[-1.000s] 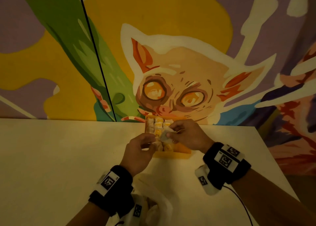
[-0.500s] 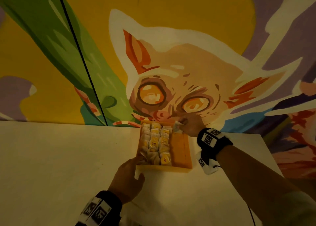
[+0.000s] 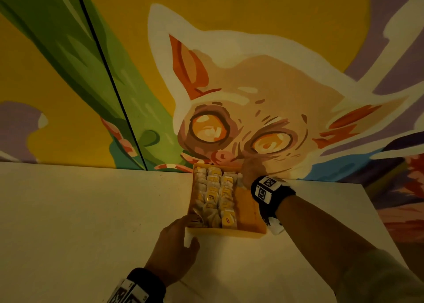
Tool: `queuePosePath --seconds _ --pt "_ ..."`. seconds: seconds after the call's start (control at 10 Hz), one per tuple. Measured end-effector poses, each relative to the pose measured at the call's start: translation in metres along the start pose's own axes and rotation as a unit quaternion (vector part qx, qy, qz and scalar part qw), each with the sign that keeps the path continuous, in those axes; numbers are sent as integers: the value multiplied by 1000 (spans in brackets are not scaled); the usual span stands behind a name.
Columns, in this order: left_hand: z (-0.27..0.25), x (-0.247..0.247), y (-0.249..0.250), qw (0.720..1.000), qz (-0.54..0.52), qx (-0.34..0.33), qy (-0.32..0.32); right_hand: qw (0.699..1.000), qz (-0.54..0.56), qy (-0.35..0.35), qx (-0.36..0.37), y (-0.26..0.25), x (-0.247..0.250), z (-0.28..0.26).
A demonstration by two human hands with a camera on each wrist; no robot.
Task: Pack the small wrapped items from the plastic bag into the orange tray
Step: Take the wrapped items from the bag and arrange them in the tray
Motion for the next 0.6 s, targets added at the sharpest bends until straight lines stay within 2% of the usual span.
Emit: queuePosePath --seconds 0.1,0.2,0.4,0.6 --pt "-2 1 0 1000 11 21 -11 1000 5 -18 22 1 -8 7" --pt "-3 2 1 999 17 26 -14 1000 13 -1 2 -11 5 -9" --pt "0 1 -2 1000 6 13 -16 993 94 65 -12 -5 2 -10" --pt "-4 6 7 1000 13 16 -11 985 115 124 31 -3 9 -21"
Point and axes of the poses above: each hand's wrist, its own z-axis towards the middle knuckle, its own x-axis out of the back of the hand, y = z × x, the point moved 1 cm from there along z, towards the middle knuckle
